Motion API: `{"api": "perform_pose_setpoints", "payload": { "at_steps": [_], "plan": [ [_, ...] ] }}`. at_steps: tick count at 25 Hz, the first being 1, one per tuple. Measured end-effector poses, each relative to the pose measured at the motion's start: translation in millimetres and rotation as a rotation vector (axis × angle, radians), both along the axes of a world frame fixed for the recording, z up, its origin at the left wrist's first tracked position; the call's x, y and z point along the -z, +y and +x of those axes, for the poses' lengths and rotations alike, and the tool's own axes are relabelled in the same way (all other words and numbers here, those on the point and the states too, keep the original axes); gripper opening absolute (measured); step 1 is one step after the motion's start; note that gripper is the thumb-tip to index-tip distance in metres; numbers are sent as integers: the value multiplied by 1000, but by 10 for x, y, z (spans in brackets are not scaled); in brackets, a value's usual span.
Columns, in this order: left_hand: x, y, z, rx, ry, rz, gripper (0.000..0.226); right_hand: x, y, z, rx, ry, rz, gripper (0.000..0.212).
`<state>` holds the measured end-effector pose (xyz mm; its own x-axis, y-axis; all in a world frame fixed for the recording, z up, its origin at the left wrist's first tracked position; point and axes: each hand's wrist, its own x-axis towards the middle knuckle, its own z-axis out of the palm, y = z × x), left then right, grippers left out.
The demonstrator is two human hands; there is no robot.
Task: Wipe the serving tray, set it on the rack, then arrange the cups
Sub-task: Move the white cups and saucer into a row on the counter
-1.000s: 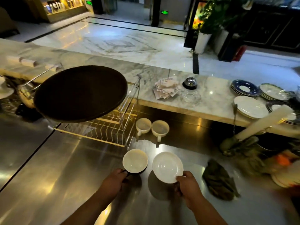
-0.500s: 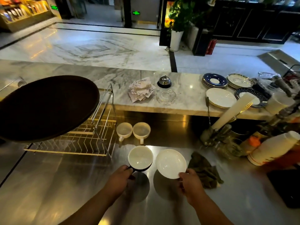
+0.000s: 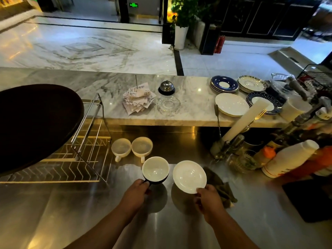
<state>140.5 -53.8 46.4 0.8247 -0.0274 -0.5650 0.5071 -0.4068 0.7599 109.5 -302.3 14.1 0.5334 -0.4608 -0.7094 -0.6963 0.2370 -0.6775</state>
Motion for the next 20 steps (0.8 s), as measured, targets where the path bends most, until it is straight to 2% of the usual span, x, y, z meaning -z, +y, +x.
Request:
{"api": "perform_pose_setpoints", "payload": {
  "at_steps": [5, 10, 17, 20],
  "plan": [
    [149, -217, 264, -35, 36, -12, 21, 88, -84, 197, 40, 28, 7, 33],
    [376, -450, 481, -142, 107, -123, 25, 195, -114, 480, 88, 56, 57, 36],
    [675, -655, 695, -197, 72, -159, 21, 349, -165, 893, 105, 62, 78, 37],
    [792, -674, 819, -219, 122, -158, 30, 433, -179, 1058, 100, 68, 58, 39]
  ]
}}
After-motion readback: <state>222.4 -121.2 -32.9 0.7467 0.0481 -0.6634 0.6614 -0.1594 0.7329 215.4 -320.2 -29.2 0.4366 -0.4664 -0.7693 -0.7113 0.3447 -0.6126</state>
